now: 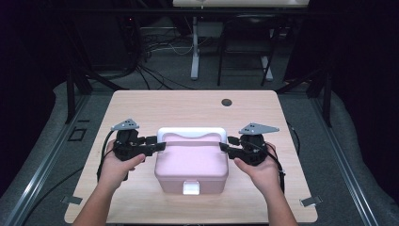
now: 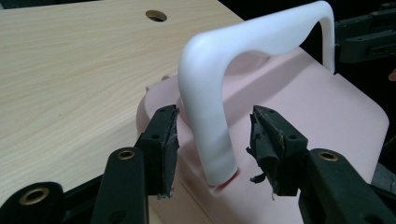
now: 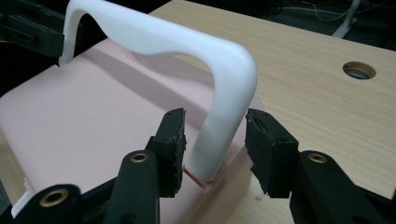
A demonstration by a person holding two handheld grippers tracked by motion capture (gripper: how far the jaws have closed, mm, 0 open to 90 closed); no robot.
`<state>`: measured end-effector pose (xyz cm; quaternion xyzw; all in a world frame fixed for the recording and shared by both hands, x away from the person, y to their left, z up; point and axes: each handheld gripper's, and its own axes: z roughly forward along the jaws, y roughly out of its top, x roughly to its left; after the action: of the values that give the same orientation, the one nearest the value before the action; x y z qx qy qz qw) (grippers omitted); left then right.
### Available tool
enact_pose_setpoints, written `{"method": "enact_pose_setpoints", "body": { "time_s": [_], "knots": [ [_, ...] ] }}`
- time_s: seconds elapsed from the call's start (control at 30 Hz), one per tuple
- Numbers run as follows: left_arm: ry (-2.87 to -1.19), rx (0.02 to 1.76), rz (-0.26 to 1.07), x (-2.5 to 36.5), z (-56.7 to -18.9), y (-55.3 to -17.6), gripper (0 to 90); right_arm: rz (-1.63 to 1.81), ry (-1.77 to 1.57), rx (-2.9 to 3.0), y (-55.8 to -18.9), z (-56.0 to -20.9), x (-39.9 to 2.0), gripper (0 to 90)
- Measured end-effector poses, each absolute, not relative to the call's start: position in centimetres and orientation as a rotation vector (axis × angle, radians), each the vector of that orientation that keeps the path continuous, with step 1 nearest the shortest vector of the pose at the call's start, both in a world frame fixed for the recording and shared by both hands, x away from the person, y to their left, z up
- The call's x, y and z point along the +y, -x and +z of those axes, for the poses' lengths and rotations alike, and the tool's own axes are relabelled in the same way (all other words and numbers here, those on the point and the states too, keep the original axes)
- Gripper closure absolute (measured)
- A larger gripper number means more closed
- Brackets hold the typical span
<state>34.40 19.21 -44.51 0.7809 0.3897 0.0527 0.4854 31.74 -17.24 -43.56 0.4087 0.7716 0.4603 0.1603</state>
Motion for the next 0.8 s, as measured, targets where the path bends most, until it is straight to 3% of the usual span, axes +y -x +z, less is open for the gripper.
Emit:
{"method": "enact_pose_setpoints", "body": {
  "time_s": [0.4, 0.8],
  "knots": [
    [-1.927, 0.936, 0.128, 19.1, -45.1, -34.2, 61.4, 1.322, -1.255, 2.246, -32.3, -44.5, -17.5, 57.6],
    [-1.916, 0.926, 0.143, 19.4, -45.0, -33.9, 70.4, 1.326, -1.201, 2.242, -31.7, -44.6, -17.1, 69.4]
  ]
}}
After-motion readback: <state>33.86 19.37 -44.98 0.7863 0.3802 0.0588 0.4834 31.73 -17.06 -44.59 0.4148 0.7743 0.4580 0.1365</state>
